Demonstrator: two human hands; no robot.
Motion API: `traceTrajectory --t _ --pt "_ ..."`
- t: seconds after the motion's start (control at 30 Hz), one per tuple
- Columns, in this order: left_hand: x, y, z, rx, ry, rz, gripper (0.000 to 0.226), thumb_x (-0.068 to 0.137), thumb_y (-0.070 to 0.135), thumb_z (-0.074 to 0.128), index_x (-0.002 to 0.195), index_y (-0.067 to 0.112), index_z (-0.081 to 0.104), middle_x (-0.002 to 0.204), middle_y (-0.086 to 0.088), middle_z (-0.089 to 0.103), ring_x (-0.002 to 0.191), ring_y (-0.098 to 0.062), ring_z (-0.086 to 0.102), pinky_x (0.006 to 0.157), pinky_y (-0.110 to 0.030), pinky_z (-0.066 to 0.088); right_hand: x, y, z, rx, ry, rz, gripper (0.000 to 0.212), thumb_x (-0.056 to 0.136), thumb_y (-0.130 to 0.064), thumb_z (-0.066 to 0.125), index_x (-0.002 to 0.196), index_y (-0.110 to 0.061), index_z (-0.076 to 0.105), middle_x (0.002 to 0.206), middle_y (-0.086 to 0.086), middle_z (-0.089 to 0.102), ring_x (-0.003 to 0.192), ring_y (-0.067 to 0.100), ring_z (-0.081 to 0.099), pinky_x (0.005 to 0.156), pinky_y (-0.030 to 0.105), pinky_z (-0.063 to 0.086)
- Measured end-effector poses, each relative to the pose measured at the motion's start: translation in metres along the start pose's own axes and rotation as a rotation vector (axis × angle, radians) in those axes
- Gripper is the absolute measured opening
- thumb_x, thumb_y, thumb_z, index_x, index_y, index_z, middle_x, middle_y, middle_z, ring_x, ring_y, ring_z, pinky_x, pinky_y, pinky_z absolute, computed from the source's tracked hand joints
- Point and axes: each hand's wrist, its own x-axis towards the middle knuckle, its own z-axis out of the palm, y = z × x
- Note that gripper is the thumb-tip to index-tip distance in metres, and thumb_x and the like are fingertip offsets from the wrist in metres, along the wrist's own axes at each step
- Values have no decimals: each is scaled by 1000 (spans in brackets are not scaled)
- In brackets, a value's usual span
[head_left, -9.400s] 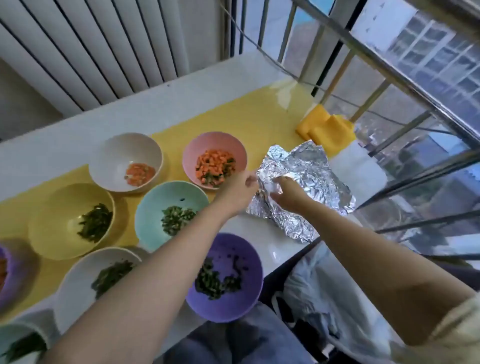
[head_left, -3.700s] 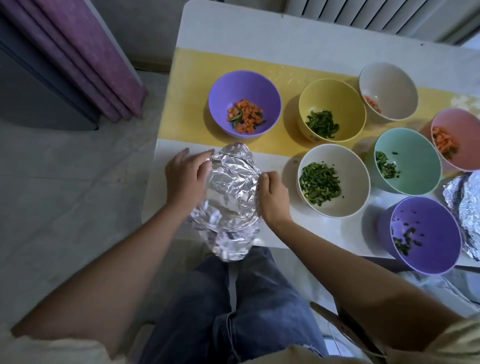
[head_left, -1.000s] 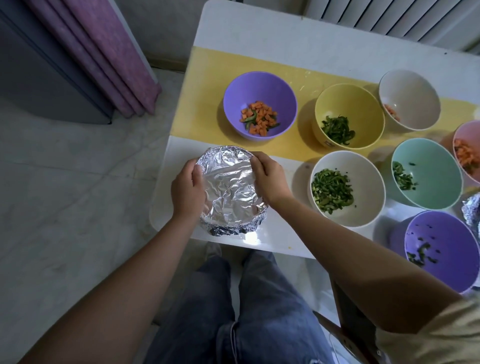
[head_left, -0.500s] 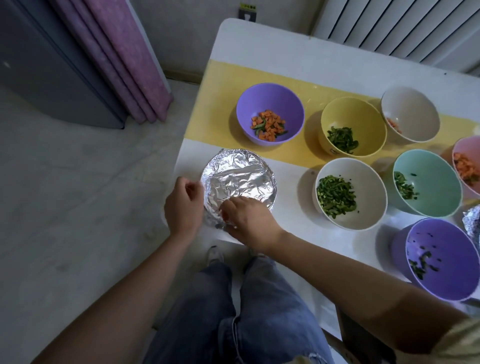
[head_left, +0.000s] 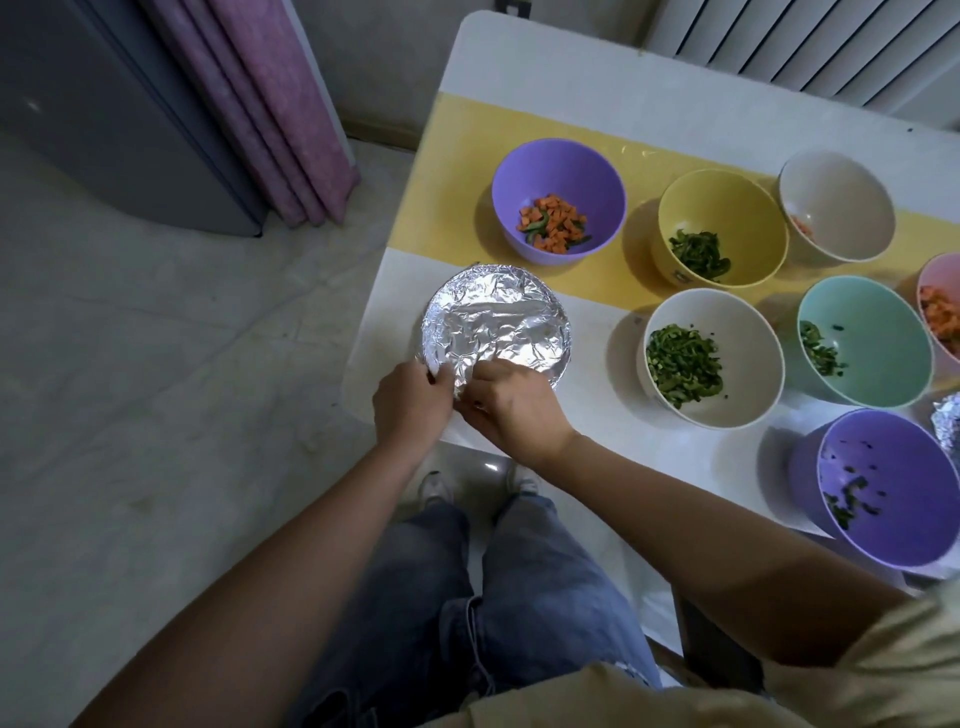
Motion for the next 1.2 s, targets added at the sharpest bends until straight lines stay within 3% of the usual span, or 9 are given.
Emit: traceTrajectory --t 0.07,0.17,0.3,0.47,0.63,0.8,0.93,1.03,1.2 --pt "0 4 -1 -59 -59 -53 41 89 43 43 79 6 59 80 -18 71 74 -37 70 77 -47 58 4 -5 3 -14 12 35 24 79 -18 53 60 -7 62 61 8 53 55 30 55 48 32 41" --pt "2 7 -1 -138 -124 -132 22 91 22 44 85 5 57 82 -21 70 72 -37 71 74 -51 60 3 -7 1 -98 -20 53 15 75 -22 68 67 -9 64 66 6 56 60 29 57 57 33 38" --pt "10 9 -3 -145 -94 -105 27 91 18 38 91 2 60 83 -21 70 73 -35 72 77 -51 59 -4 -1 -9 -178 -64 58 28 63 -25 84 67 -12 60 69 4 57 61 28 57 63 34 36" --pt "4 13 -3 -161 -129 -147 33 92 28 44 84 1 60 86 -26 69 74 -40 71 77 -53 59 4 -2 -9 -148 -38 -9 24 67 -11 76 55 -12 55 62 4 52 56 27 52 58 32 35" --pt "15 5 4 -163 -96 -112 50 69 33 35 88 -4 62 88 -24 70 81 -40 70 77 -53 58 4 -1 -4 -122 -26 -12 16 74 -18 72 62 -12 62 67 5 55 62 28 55 58 33 35" --pt "12 7 6 -170 -120 -113 54 74 42 39 94 -2 63 94 -23 70 86 -39 69 82 -52 57 4 4 -2 -56 -35 47 16 73 -17 77 65 -10 64 67 6 57 61 30 57 57 32 39" --pt "10 12 0 -75 -82 -87 36 89 23 44 98 -6 62 97 -25 69 88 -41 68 82 -49 56 9 0 3 17 4 81 16 75 -17 67 61 -9 64 64 6 57 57 30 56 52 32 45" --pt "9 14 -4 -86 -67 -56 41 85 31 43 93 -3 65 92 -24 69 85 -40 69 80 -48 57 10 -2 5 37 35 102 15 73 -18 67 61 -9 66 63 6 59 58 30 58 51 31 47" --pt "5 15 -9 -29 17 -38 30 92 17 49 77 -3 65 81 -26 68 81 -41 66 69 -39 49 13 -3 5 67 57 120 12 71 -14 65 61 -7 66 63 6 60 59 30 59 50 29 46"
